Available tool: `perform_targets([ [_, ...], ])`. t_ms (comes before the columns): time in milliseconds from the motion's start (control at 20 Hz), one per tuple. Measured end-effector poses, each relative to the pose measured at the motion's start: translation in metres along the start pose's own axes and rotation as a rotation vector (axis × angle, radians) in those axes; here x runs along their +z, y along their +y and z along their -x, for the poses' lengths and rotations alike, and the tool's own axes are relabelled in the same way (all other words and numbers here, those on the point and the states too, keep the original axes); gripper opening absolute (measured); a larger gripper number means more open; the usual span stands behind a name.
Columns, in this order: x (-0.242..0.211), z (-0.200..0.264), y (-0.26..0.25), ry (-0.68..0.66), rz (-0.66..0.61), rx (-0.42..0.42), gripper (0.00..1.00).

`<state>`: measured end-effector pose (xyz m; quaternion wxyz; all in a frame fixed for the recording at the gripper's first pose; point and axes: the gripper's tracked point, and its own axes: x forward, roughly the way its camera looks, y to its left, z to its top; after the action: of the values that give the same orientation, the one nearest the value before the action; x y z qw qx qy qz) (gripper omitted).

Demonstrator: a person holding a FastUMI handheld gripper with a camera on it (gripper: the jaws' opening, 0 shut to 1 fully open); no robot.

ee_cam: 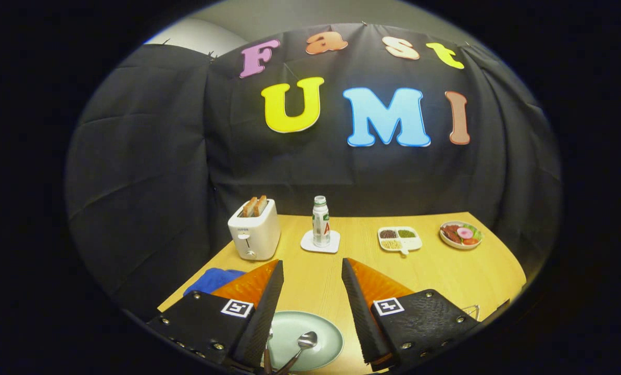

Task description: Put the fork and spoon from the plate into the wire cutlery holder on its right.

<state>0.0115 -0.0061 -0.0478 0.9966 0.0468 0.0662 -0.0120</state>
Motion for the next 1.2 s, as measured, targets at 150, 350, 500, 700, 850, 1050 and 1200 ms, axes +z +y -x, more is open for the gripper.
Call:
perform_targets([
  [150,-0.03,-0.004,0.0,0.085,0.005,-0.004,0.7],
  [350,-0.094,-0.007,0.008,0.286,-0.055,0.023,0.7],
  [500,-0.148,-0.002,0.012,0.476,-0.146,0.032,0.68],
  [700,-0.193,0.0,0.008,0.603,-0.143,0.035,0.62],
  [850,-0.213,0.002,0.014,0.653,-0.162,0.058,0.62],
  [1050,-0.236,0.006,0.019,0.738,-0.226,0.058,0.34],
  [1200,-0.248,0.004,0.015,0.774,-0.24,0.025,0.25],
])
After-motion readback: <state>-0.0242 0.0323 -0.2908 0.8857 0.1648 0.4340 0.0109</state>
